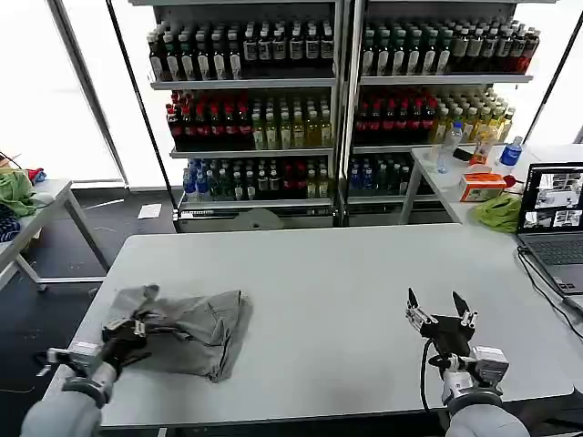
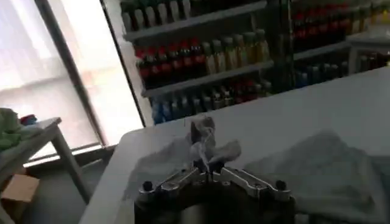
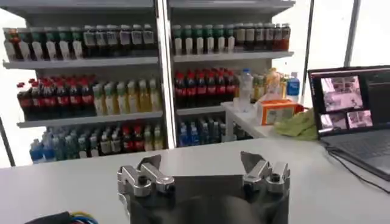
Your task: Fold and organize the clothes.
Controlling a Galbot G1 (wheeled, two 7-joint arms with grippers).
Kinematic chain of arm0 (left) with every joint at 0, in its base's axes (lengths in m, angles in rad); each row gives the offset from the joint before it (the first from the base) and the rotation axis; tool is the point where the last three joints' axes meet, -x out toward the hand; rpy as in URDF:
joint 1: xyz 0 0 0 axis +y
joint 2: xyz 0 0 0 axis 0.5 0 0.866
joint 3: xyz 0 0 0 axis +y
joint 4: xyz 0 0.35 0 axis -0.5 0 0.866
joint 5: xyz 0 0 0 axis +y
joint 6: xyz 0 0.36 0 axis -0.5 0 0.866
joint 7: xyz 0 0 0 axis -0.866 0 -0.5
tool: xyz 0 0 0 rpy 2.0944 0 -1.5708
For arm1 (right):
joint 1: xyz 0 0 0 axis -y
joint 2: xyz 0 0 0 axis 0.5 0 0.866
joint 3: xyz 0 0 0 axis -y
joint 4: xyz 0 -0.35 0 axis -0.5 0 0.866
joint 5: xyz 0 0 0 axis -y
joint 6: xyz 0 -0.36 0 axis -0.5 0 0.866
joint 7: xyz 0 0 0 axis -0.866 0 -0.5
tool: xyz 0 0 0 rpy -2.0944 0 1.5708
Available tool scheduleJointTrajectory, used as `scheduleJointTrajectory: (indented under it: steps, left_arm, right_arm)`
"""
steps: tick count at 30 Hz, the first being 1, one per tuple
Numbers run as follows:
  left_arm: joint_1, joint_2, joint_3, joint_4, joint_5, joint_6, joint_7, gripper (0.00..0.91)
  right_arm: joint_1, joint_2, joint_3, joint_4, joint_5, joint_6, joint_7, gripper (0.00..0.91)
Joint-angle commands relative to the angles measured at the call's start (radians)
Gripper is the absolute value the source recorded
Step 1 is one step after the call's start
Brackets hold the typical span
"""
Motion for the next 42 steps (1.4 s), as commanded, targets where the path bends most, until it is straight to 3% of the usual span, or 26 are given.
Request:
scheduleJointTrajectory:
  steps: [1,15,25,26,27,28,30,31,42]
  left_arm:
    - [-0.049,-0.057,0.221,-0.022,0.04,0.036,-0.013,0.0]
    - [-0.164,-0.115,0.337,0.004,0.025,0.063,-0.04,0.0]
    - [-0.207,-0.115,0.344,-0.008,0.017,0.076,-0.056,0.02]
    - [-0.206,-0.114,0.345,-0.014,0.017,0.075,-0.058,0.06]
    - [-0.205,-0.113,0.345,-0.019,0.019,0.073,-0.058,0.242]
    - [-0.206,-0.112,0.345,-0.021,0.021,0.071,-0.062,0.333]
    - [-0.211,-0.112,0.347,-0.022,0.019,0.065,-0.066,0.806]
    - [-0.21,-0.112,0.351,-0.02,0.019,0.063,-0.065,0.907]
    - [-0.216,-0.152,0.398,0.07,0.009,0.041,-0.026,0.907]
  right_arm:
    - [-0.035,0.009,0.013,0.013,-0.008,0.004,0.0,0.907]
    - [-0.075,0.032,0.012,0.018,-0.042,0.011,-0.004,0.907]
    - [-0.078,0.038,0.002,0.007,-0.051,0.015,-0.005,0.907]
    - [-0.077,0.038,0.0,0.006,-0.052,0.015,-0.005,0.907]
    - [-0.075,0.039,-0.005,0.004,-0.054,0.015,-0.005,0.907]
    - [-0.074,0.04,-0.008,0.003,-0.056,0.015,-0.005,0.907]
    - [-0.072,0.042,-0.014,0.001,-0.058,0.015,-0.006,0.907]
    - [-0.071,0.042,-0.015,-0.001,-0.059,0.015,-0.005,0.907]
    - [-0.08,0.037,-0.002,-0.009,-0.058,0.028,-0.009,0.907]
